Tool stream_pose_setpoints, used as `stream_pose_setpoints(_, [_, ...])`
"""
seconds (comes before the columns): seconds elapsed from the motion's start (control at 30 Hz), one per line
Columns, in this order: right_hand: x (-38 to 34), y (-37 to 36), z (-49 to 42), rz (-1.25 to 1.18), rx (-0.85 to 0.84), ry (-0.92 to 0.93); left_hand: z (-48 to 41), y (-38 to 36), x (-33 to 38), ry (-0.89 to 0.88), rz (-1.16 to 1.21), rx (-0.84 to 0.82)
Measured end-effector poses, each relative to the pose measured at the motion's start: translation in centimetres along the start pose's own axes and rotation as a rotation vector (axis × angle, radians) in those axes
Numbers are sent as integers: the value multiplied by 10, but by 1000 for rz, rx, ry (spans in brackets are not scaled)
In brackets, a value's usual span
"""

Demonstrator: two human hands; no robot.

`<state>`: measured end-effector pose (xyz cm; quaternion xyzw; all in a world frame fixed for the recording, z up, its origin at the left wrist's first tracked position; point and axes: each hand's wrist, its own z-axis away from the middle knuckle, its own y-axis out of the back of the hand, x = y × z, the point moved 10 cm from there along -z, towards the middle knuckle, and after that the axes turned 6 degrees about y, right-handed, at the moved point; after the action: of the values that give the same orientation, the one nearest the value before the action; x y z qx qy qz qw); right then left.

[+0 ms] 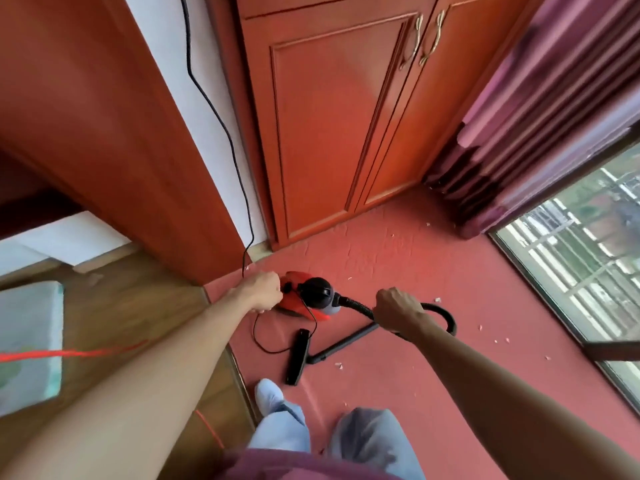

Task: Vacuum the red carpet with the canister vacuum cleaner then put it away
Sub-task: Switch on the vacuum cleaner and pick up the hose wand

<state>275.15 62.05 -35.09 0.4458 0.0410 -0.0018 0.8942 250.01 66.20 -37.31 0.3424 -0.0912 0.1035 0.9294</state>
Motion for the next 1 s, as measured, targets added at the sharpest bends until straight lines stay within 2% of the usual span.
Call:
stream_pose_setpoints(0.23, [-21, -17, -93, 91, -73, 209, -49, -27, -8, 127, 182, 66])
stream_pose_setpoints(0.33, [-15, -37, -142, 111, -87, 233, -78, -47, -7, 176, 228, 110])
stream_pose_setpoints(0.43, [-17, -63, -175, 155, -127, 275, -110, -73, -12, 229, 213, 70])
stream_pose_setpoints(0.57, [-24, -99, -238, 154, -103, 318, -173, -100, -32, 263, 294, 118])
stream_pose_setpoints(0.83, [-44, -249, -367, 183, -102, 417, -324, -210, -90, 333, 390, 115])
stream_pose_setpoints(1.0, [-59, -329, -426, 193, -54, 453, -403, -269, -94, 236, 394, 68])
